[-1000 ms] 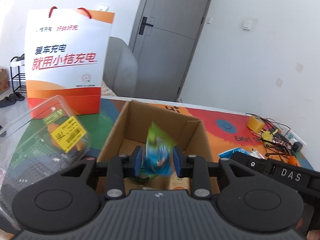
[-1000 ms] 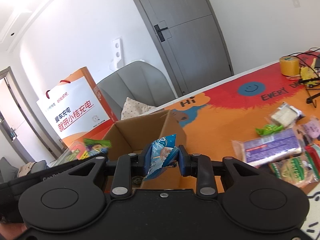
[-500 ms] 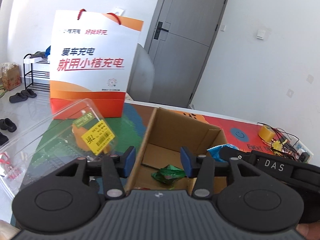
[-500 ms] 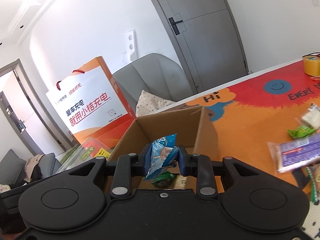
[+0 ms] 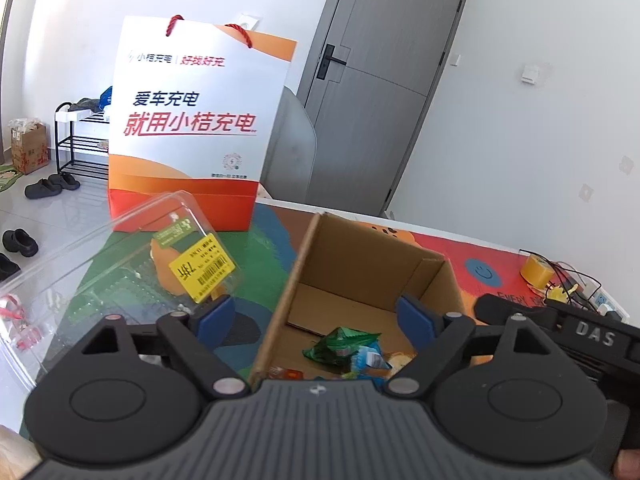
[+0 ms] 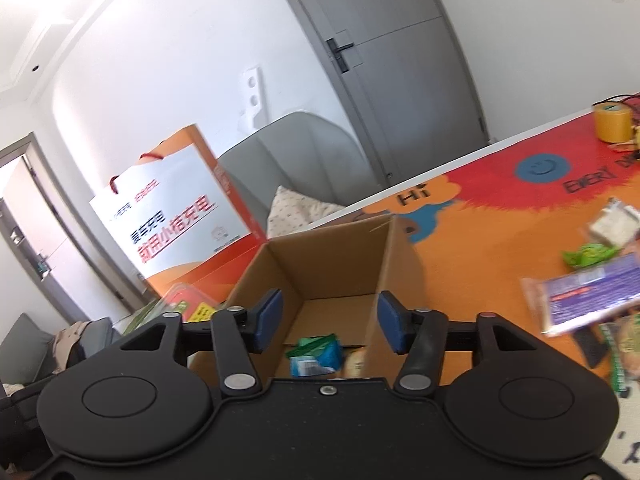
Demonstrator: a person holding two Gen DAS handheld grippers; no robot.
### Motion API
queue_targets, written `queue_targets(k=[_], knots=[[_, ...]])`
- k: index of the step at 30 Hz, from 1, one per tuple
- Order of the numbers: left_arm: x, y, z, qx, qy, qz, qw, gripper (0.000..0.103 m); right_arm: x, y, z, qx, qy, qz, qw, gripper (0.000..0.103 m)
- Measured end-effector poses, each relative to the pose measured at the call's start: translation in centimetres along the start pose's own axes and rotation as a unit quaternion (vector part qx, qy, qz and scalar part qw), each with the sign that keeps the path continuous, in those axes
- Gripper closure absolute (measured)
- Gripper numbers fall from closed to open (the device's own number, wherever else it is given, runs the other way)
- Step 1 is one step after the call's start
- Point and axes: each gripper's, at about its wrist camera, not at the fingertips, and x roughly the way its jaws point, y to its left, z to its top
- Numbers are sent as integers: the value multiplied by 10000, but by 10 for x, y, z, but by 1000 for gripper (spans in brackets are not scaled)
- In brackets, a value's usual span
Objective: Organize snacks
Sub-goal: 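Open the left tool over the box while the right tool drops the blue candy in, then move both open tools back from the box to the snack pile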
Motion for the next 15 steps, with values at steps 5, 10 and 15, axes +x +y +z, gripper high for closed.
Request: queue_targets(k=[5, 10, 15], knots=[[1, -17, -5, 144, 63, -106, 9998, 10, -13, -16, -2, 62, -15, -186, 9998, 40], [0, -34, -12, 274, 123, -265, 9992, 8, -25, -30, -5, 29, -51, -385, 9992, 30], [3, -50, -19, 348, 271, -353, 9984, 7, -38, -49, -8, 142, -87, -551, 9983, 21]])
